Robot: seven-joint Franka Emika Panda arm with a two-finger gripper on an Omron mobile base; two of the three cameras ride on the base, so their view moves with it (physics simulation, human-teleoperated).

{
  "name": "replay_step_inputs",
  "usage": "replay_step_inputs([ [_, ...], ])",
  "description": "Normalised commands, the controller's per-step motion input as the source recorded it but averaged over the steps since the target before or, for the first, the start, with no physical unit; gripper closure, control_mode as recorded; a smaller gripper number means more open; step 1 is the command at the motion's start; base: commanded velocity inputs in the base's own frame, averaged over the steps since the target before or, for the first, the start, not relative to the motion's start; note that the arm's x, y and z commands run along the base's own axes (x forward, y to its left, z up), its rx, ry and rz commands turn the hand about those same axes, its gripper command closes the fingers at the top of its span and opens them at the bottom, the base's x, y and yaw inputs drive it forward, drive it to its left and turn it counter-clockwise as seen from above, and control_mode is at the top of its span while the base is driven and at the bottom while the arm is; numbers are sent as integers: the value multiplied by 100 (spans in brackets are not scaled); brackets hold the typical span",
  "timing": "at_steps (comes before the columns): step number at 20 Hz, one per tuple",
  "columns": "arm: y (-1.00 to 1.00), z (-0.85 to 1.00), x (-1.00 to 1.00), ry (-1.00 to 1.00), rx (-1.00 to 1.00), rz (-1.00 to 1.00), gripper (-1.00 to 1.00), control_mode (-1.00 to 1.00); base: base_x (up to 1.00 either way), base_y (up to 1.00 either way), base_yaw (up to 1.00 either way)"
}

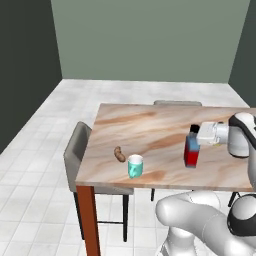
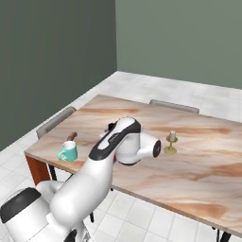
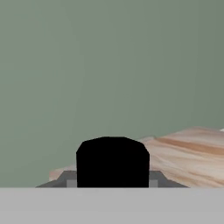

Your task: Open the cabinet directly in front. Then move the liquor and the mug to the dining counter with the candle on it.

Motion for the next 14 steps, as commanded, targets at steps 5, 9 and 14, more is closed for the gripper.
replay_step_inputs([
  [5,0,-17,9,0,0,0,100,-100,0,0,0],
  [9,1,-16,10,0,0,0,100,-100,0,0,0],
  [14,0,-18,11,0,0,0,100,-100,0,0,0],
])
